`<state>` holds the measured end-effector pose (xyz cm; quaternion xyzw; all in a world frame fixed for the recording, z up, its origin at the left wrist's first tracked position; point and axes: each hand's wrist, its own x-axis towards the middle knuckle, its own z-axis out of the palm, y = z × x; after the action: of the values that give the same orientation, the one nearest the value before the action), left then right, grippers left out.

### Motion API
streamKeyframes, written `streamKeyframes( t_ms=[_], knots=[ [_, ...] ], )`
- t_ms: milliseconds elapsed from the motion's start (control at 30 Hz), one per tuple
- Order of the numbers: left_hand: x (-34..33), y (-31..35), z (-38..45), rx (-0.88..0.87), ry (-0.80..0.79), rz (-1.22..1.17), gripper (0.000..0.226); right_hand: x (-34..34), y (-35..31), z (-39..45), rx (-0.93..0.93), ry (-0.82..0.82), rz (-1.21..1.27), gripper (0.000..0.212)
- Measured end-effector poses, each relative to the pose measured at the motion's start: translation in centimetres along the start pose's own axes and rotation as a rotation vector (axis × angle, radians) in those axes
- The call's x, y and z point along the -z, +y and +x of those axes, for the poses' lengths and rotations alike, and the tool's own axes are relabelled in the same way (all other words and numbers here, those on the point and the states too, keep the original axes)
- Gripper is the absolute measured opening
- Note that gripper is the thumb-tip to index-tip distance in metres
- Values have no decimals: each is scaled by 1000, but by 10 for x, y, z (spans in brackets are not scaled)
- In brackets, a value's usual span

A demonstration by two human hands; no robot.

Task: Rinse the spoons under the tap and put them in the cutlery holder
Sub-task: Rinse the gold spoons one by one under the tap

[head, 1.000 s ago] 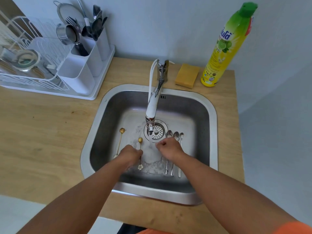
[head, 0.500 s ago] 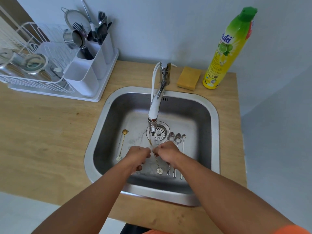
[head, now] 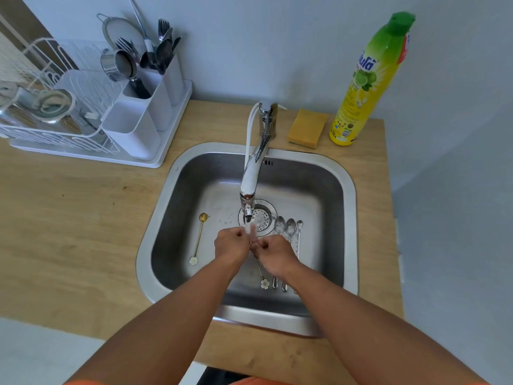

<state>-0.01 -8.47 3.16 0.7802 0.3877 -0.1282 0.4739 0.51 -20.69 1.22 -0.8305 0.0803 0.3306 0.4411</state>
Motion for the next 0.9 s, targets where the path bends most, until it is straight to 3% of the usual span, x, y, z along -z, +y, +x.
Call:
streamKeyframes(
  t_ms=[167, 467, 733, 900],
  knots=[
    [8, -3, -5, -15, -169, -94, 38, 4, 4, -8, 39, 32, -75, 30],
    [26, -18, -1, 243, -530, -577, 25, 18, -2, -20, 139, 33, -214, 27],
    [19, -2, -5, 285, -308, -479, 33, 19, -9, -25, 212, 80, -356, 25],
    [23, 7, -8, 461, -408, -427, 38, 18, -12, -24, 271, 80, -420, 19]
  ],
)
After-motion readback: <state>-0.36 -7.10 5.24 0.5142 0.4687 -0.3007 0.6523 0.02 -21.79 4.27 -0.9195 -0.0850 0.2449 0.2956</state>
